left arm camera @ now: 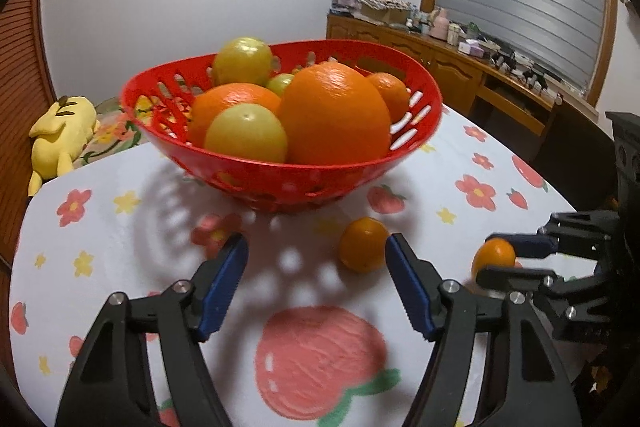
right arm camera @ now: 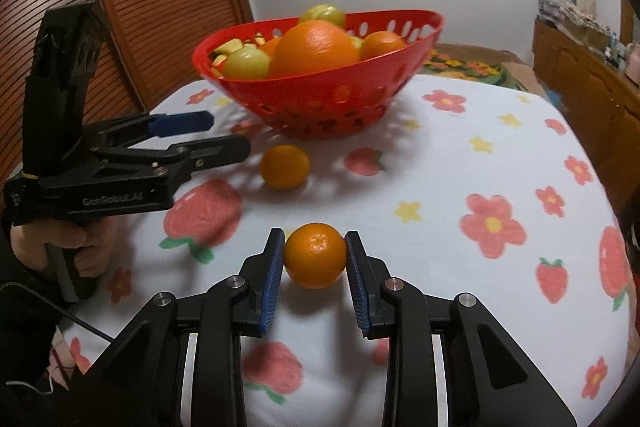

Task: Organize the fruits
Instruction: 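Grasp a small mandarin with the right gripper while the left gripper grasps another, then lift and carry both small mandarins over the red basket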

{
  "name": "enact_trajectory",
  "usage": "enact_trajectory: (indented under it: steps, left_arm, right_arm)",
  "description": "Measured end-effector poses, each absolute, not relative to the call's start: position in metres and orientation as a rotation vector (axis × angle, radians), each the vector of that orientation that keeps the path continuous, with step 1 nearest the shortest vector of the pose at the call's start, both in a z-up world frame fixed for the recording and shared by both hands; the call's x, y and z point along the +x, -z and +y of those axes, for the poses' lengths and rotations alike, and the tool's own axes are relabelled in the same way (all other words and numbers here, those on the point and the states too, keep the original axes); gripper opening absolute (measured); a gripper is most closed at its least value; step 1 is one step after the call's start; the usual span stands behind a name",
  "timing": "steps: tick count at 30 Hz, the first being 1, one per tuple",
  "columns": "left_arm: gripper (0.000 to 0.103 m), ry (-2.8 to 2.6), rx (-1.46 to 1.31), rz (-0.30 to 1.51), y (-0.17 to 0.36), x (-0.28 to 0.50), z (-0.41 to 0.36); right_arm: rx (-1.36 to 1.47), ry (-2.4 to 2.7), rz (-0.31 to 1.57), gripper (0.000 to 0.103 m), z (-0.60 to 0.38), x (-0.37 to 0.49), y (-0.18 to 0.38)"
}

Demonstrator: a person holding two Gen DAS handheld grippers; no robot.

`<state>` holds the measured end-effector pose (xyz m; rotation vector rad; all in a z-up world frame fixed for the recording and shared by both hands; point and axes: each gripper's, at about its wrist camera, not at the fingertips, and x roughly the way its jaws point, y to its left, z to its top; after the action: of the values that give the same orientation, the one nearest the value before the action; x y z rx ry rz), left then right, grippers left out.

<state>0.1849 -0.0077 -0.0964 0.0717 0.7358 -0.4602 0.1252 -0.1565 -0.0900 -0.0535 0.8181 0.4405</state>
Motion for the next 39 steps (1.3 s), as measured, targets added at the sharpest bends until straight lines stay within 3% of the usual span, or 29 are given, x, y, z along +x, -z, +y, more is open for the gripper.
enact_trajectory:
  steps: [8,24,28,39]
  left_arm:
    - [0.06,0.474,0.079,0.821,0.105,0.193,-0.025]
    - [0.052,0.483,0.064,0.892,0.117,0.208,-0.041]
    - [0.033,0.5,0.061,0.903,0.12,0.208,-0.043]
    - [0.033,0.471,0.027,0.835,0.105,0.178,-0.02]
  right_arm:
    - [-0.023,-0.433,0.801,0.03,-0.175,0.116,0.089]
    - [0.028,-0.435,0.795,0.03,-0.19,0.114,0.092]
    - [0.019,-0.437,0.792,0.03,-0.189,0.113,0.093]
    - [0.002,-0.434,0.795,0.03,-0.186,0.114,0.094]
